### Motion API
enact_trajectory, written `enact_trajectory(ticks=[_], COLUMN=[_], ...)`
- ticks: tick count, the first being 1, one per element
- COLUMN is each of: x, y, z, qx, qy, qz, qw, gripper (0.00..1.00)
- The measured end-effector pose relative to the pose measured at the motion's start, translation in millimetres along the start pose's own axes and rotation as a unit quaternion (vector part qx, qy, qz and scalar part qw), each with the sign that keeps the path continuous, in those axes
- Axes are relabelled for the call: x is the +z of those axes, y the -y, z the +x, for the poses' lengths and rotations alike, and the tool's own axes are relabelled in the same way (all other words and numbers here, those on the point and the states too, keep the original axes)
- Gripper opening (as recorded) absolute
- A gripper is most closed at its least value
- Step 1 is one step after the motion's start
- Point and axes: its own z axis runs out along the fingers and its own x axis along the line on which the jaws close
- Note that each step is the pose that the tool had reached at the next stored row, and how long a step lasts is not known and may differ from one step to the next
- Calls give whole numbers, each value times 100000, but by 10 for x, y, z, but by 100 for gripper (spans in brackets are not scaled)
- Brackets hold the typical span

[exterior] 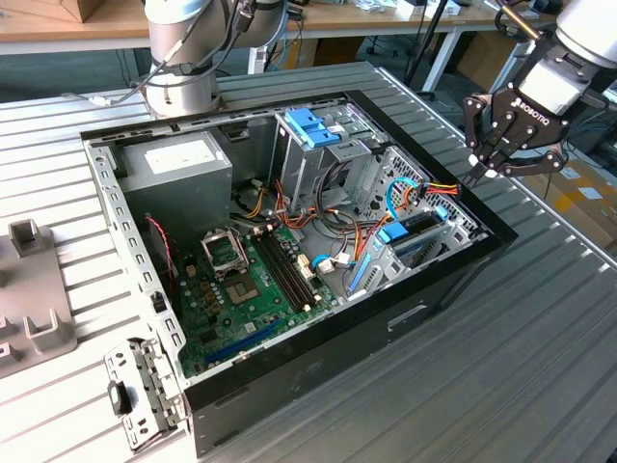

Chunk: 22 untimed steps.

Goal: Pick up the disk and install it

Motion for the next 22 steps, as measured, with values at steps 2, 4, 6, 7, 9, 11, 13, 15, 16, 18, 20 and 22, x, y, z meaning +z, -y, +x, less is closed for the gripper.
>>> enact_trajectory(ticks=[2, 4, 6, 7, 9, 11, 13, 15, 16, 18, 20, 22], x=[0, 0, 0, 0, 0, 1, 2, 1, 1, 1, 2, 1], y=[0, 0, 0, 0, 0, 0, 0, 0, 0, 0, 0, 0], z=[0, 0, 0, 0, 0, 0, 0, 0, 0, 0, 0, 0], qx=[-624, -1380, -2222, -2605, -3879, -5702, -7482, -8484, -8971, -10777, -12123, -13291], qy=[-3, -4, -8, -10, -16, -23, -30, -38, -39, -49, -51, -61], qz=[-60, -130, -208, -242, -362, -529, -693, -788, -830, -999, -1122, -1233], qw=[99998, 99990, 99975, 99966, 99924, 99836, 99717, 99636, 99593, 99413, 99256, 99105], gripper=[11, 11, 11, 11, 11, 11, 11, 11, 11, 11, 11, 11])
